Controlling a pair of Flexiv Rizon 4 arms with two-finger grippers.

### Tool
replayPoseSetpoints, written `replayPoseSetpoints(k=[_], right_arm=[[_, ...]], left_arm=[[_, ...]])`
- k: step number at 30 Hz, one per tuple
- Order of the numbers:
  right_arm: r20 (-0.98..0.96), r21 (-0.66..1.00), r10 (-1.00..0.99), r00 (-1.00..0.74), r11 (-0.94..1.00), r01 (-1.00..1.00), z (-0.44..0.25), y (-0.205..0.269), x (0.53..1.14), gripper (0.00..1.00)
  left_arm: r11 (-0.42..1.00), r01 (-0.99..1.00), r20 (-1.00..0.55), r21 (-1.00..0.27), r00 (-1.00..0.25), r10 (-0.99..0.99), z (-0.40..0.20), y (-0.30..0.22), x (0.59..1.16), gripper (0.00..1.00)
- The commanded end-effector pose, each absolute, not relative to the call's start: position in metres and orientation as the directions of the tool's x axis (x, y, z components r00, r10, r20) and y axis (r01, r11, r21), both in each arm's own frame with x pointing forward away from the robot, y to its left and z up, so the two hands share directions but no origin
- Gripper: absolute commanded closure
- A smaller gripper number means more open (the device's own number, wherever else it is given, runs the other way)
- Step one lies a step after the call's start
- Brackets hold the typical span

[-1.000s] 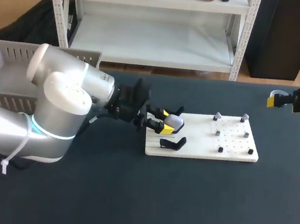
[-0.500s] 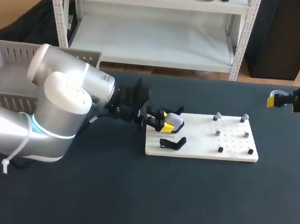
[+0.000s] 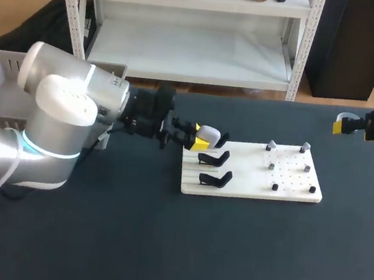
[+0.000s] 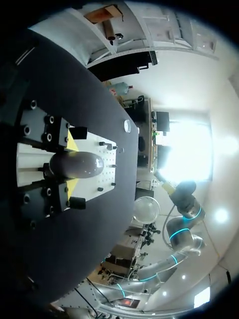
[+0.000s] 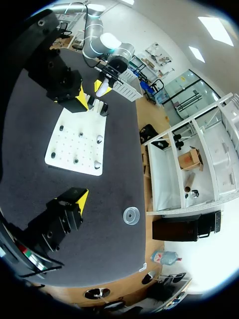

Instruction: Pick up each earbud case from the left stands, insert the matching earbuds, close the lid, and place the case in the box.

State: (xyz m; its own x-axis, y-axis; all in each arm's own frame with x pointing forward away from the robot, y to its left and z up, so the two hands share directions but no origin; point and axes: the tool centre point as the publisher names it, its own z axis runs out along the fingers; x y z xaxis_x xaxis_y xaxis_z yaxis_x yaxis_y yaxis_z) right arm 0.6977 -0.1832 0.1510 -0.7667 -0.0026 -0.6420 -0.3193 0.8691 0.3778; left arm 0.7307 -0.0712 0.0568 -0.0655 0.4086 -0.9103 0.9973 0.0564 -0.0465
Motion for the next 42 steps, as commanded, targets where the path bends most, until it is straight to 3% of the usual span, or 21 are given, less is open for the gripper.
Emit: replayPoseSetpoints(k=[1, 10, 18, 42], right_arm=[[-0.584, 0.321, -0.104, -0.805, 0.881, -0.346, 0.148, -0.149, 0.702, 0.00], [-0.579, 0.349, -0.155, -0.800, 0.840, -0.415, 0.143, -0.050, 0.692, 0.00], [-0.564, 0.349, -0.218, -0.797, 0.811, -0.469, 0.135, -0.014, 0.691, 0.00], [-0.547, 0.378, -0.234, -0.804, 0.788, -0.486, 0.127, 0.009, 0.701, 0.00]], left_arm=[[0.142, 0.990, -0.919, -0.022, -0.076, 0.387, 0.069, -0.076, 0.720, 1.00], [0.201, 0.979, -0.929, 0.025, -0.051, 0.366, 0.087, -0.090, 0.725, 1.00], [0.191, 0.980, -0.938, 0.059, -0.010, 0.345, 0.101, -0.102, 0.732, 1.00], [0.137, 0.987, -0.942, 0.079, 0.029, 0.336, 0.104, -0.106, 0.718, 1.00]])
